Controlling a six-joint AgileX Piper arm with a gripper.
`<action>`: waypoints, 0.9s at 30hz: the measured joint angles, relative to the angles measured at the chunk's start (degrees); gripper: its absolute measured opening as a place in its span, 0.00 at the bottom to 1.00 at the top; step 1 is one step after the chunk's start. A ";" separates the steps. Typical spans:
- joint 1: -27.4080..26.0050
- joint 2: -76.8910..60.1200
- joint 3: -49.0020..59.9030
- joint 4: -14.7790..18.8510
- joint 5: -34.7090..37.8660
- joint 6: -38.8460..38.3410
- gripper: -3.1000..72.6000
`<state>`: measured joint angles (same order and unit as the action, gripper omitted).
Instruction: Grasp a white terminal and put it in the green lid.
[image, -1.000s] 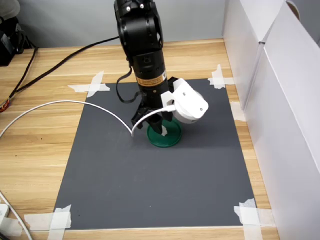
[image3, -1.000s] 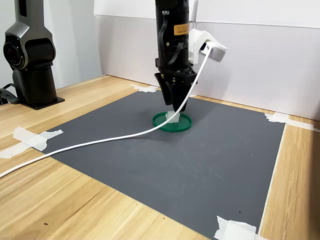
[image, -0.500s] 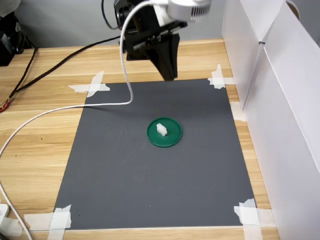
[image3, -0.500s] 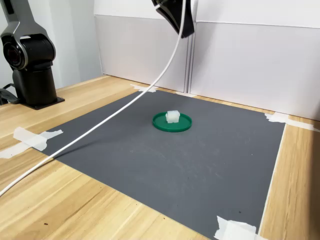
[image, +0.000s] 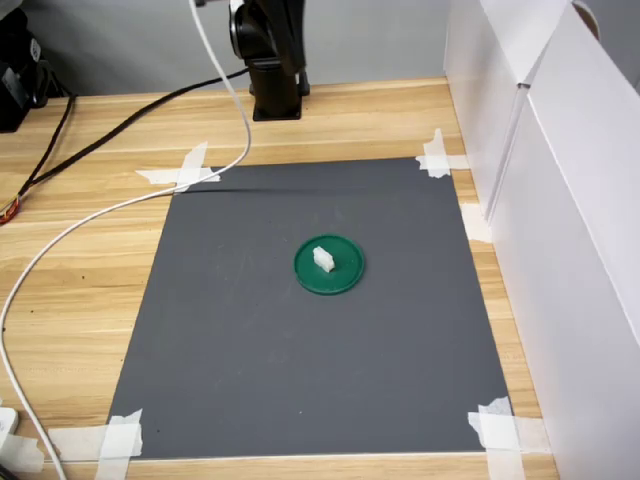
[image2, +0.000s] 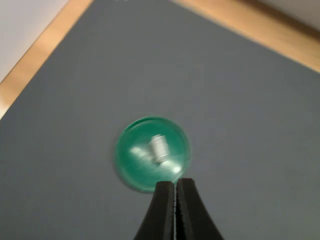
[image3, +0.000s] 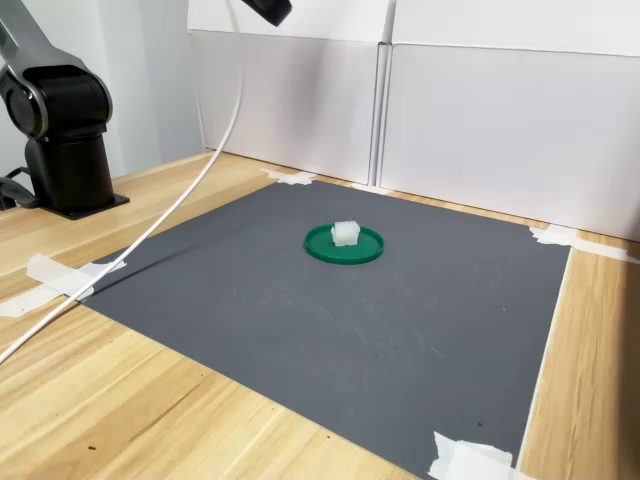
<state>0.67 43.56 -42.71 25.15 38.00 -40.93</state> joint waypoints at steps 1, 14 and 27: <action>-1.17 -1.58 1.18 0.38 -1.23 0.62 0.02; -8.02 -21.51 22.84 1.49 -10.95 7.60 0.02; -8.08 -35.95 34.29 1.44 -8.71 7.60 0.02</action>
<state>-7.41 7.61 -8.41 26.59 29.29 -33.33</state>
